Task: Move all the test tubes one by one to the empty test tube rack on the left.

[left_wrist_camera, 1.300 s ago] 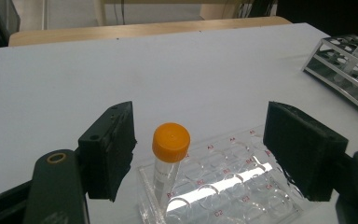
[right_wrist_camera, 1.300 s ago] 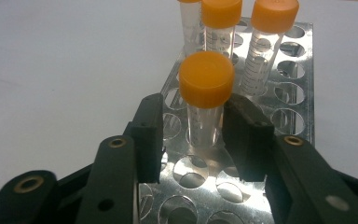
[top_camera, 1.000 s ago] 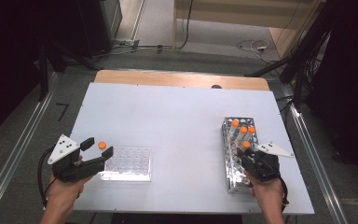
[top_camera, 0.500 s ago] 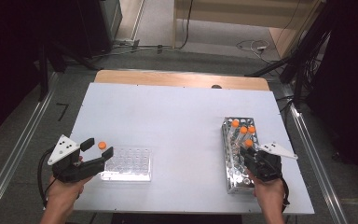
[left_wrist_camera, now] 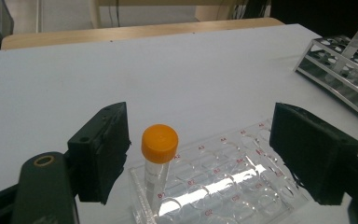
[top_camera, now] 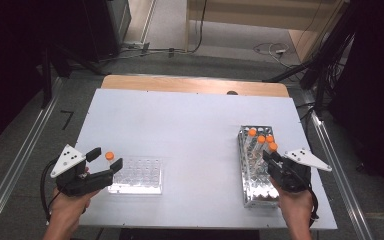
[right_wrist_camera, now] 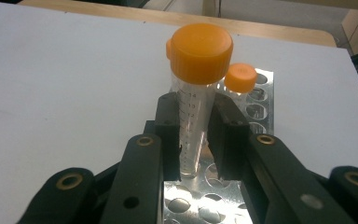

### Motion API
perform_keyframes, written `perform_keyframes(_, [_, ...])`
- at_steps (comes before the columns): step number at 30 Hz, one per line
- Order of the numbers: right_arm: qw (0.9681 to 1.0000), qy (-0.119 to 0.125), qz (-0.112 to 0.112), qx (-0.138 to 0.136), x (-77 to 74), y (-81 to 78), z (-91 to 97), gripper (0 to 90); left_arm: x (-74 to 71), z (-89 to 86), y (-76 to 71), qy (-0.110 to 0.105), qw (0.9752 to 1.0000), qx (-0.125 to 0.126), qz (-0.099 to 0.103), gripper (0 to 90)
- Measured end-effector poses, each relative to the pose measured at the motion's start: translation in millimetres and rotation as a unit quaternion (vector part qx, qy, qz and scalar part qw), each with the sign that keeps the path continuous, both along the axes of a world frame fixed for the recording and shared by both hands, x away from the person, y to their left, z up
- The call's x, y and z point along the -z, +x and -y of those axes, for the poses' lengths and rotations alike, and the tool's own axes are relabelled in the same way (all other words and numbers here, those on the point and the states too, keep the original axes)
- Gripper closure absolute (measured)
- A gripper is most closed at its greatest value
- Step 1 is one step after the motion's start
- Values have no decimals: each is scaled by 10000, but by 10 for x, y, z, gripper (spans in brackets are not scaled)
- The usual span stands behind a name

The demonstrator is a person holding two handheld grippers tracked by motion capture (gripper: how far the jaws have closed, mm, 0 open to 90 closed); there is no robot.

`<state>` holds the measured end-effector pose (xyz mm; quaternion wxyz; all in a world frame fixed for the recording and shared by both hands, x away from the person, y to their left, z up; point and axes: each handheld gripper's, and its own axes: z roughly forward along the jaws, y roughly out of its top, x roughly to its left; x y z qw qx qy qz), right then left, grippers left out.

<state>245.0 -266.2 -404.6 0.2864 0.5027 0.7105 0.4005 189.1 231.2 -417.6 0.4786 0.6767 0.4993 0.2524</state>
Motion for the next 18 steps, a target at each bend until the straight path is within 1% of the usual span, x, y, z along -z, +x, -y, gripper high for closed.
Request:
perform_keyframes(6, [9998, -70, 164, -47, -120, -61, -24, 725, -21, 52, -4, 47, 9999, 89, 5, 180])
perform_keyframes(8, [9996, -129, 215, -89, -152, -84, -47, 725, -25, 71, -3, 58, 9999, 107, 15, 180])
perform_keyframes(9, [9996, -119, 225, -133, -165, -94, -59, 725, -28, 83, -3, 57, 9999, 110, 18, 180])
perform_keyframes(13, [9992, -84, 207, -335, -209, -130, -148, 725, -58, 164, -2, 72, 9998, 183, 57, 181])
perform_keyframes(18, [9979, -50, 141, -627, -216, -138, -295, 725, -120, 325, -5, 87, 9992, 370, 137, 186])
